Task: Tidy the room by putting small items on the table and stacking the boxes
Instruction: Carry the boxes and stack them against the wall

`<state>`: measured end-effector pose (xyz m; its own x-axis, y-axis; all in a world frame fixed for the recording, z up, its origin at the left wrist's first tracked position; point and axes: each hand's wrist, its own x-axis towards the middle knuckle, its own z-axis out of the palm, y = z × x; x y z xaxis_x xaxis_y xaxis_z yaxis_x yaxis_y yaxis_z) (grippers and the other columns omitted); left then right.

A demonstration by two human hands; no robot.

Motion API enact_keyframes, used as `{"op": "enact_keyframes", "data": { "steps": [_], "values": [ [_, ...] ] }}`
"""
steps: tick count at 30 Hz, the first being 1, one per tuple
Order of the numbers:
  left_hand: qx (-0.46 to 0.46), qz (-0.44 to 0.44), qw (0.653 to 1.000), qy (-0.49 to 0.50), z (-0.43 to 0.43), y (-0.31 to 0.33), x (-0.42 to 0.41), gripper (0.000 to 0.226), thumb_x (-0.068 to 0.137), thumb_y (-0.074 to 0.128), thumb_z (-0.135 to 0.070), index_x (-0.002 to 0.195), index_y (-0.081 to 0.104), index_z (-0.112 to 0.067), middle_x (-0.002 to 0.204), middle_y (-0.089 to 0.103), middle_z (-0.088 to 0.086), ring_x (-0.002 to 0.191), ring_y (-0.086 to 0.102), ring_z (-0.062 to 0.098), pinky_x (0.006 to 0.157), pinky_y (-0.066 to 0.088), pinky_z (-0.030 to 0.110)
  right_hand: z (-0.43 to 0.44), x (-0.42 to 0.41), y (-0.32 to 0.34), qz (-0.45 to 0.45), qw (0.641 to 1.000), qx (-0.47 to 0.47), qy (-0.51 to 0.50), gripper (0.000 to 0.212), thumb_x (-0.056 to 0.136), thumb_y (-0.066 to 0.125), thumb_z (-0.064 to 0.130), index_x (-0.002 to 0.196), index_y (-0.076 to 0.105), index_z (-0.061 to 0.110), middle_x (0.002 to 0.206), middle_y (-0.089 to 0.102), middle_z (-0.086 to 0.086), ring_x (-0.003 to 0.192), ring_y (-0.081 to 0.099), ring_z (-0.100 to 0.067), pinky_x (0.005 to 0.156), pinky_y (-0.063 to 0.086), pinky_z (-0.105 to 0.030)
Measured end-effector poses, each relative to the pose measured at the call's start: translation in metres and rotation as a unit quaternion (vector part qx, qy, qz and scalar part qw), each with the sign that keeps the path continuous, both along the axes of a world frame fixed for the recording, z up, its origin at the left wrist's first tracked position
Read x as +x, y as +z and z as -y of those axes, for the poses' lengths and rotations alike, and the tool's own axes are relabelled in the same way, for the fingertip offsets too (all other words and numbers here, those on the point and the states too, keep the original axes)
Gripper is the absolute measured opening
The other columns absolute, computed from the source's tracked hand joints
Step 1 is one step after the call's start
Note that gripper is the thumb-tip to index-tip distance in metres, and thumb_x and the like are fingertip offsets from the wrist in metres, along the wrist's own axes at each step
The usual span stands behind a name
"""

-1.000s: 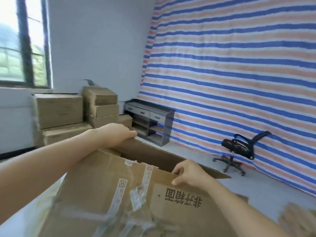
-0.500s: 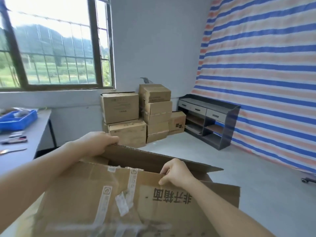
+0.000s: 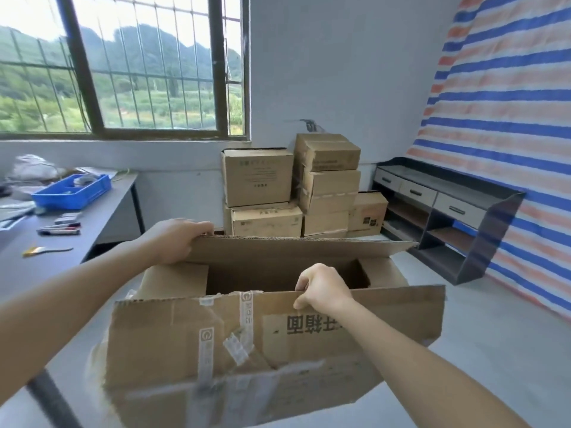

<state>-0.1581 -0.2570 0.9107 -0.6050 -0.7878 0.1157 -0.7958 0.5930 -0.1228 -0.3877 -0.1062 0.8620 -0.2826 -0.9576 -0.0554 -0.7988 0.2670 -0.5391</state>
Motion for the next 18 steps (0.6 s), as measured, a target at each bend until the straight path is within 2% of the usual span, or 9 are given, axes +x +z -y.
{"op": "enact_keyframes", "data": {
  "steps": [3, 5, 10, 15, 18],
  "values": [
    [-0.019, -0.003, 1.000, -0.007, 0.042, -0.007, -0.011, 0.046, 0.084, 0.040, 0.001, 0.121, 0.048, -0.026, 0.117, 0.058, -0.003, 0.109, 0.052, 0.019, 0.075, 0.041, 0.029, 0.046, -0.011, -0.005, -0.006, 1.000, -0.007, -0.003, 0.016, 0.070, 0.077, 0.013, 0.084, 0.070, 0.016, 0.079, 0.062, 0.002, 0.078, 0.061, -0.016, 0.070, 0.049, -0.026],
    [-0.019, -0.011, 1.000, -0.003, 0.076, -0.009, -0.022, 0.046, 0.084, 0.040, 0.001, 0.121, 0.049, -0.026, 0.118, 0.058, -0.004, 0.112, 0.050, 0.019, 0.072, 0.039, 0.028, 0.081, -0.020, -0.009, -0.012, 1.000, -0.007, -0.008, 0.015, 0.069, 0.077, 0.014, 0.080, 0.070, 0.019, 0.074, 0.061, 0.003, 0.077, 0.061, -0.016, 0.071, 0.050, -0.027],
    [-0.024, 0.017, 0.999, -0.031, 0.171, -0.007, -0.063, 0.048, 0.088, 0.037, -0.002, 0.127, 0.046, -0.028, 0.123, 0.057, -0.002, 0.112, 0.052, 0.019, 0.074, 0.037, 0.025, 0.171, -0.051, -0.013, 0.005, 0.999, 0.019, -0.047, 0.021, 0.066, 0.081, 0.012, 0.084, 0.071, 0.013, 0.077, 0.060, 0.002, 0.074, 0.058, -0.016, 0.065, 0.047, -0.023],
    [0.001, 0.038, 0.998, -0.048, 0.257, -0.024, -0.089, 0.048, 0.088, 0.036, -0.002, 0.128, 0.045, -0.027, 0.123, 0.056, 0.000, 0.112, 0.052, 0.020, 0.075, 0.037, 0.026, 0.247, -0.072, -0.031, 0.009, 0.997, 0.043, -0.070, 0.021, 0.066, 0.081, 0.013, 0.075, 0.063, 0.019, 0.080, 0.060, 0.002, 0.073, 0.057, -0.015, 0.061, 0.045, -0.022],
    [0.029, 0.039, 0.997, -0.056, 0.298, -0.040, -0.097, 0.048, 0.087, 0.037, -0.001, 0.127, 0.046, -0.026, 0.123, 0.057, -0.002, 0.112, 0.051, 0.020, 0.071, 0.034, 0.025, 0.286, -0.078, -0.048, 0.010, 0.995, 0.071, -0.070, 0.023, 0.067, 0.081, 0.014, 0.068, 0.059, 0.021, 0.077, 0.059, 0.004, 0.074, 0.057, -0.015, 0.057, 0.042, -0.021]
  ]
}}
